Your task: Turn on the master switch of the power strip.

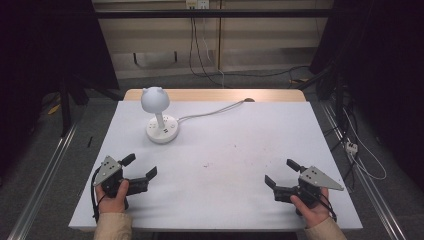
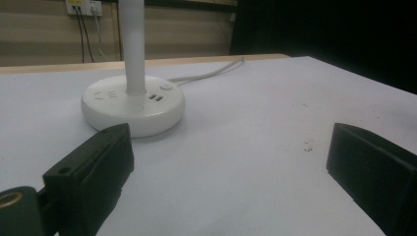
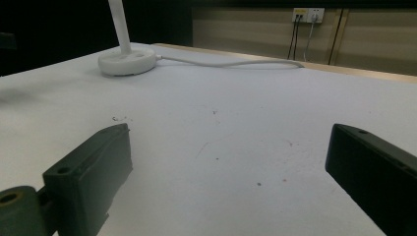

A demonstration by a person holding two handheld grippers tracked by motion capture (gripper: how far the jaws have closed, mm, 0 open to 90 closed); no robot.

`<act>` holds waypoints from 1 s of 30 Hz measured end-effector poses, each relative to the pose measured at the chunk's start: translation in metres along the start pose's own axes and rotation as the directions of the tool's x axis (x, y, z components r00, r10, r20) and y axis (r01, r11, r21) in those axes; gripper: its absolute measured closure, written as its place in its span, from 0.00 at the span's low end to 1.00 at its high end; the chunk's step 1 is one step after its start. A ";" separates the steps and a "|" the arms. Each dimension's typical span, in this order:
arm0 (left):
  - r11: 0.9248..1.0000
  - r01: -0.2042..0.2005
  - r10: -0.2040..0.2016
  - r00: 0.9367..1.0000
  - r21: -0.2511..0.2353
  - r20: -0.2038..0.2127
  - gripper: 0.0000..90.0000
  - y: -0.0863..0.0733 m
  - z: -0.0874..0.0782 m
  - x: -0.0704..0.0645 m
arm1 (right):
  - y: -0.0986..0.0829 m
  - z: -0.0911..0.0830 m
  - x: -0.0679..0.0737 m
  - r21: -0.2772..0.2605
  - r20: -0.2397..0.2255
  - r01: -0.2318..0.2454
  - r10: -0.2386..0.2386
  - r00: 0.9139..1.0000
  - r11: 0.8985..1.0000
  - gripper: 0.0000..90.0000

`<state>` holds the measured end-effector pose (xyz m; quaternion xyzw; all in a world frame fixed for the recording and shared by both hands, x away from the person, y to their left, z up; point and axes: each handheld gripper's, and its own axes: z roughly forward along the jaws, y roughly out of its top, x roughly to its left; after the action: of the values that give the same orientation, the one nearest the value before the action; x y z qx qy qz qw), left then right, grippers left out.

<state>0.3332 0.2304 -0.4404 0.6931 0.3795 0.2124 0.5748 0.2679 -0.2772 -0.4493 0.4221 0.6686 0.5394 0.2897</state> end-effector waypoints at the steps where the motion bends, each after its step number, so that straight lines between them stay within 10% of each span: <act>1: 1.000 -0.001 0.001 1.000 -0.002 0.003 0.04 0.000 0.001 0.000 | 0.000 0.000 0.000 0.001 -0.001 -0.001 0.001 1.000 1.000 0.04; 30: 1.000 -0.005 0.005 0.999 -0.001 0.039 0.04 0.013 0.033 -0.014 | 0.002 0.000 -0.003 -0.008 0.006 -0.007 0.007 1.000 1.000 0.04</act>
<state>0.3517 0.1980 -0.4344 0.6977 0.3663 0.2004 0.5821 0.2701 -0.2796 -0.4478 0.4248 0.6642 0.5416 0.2916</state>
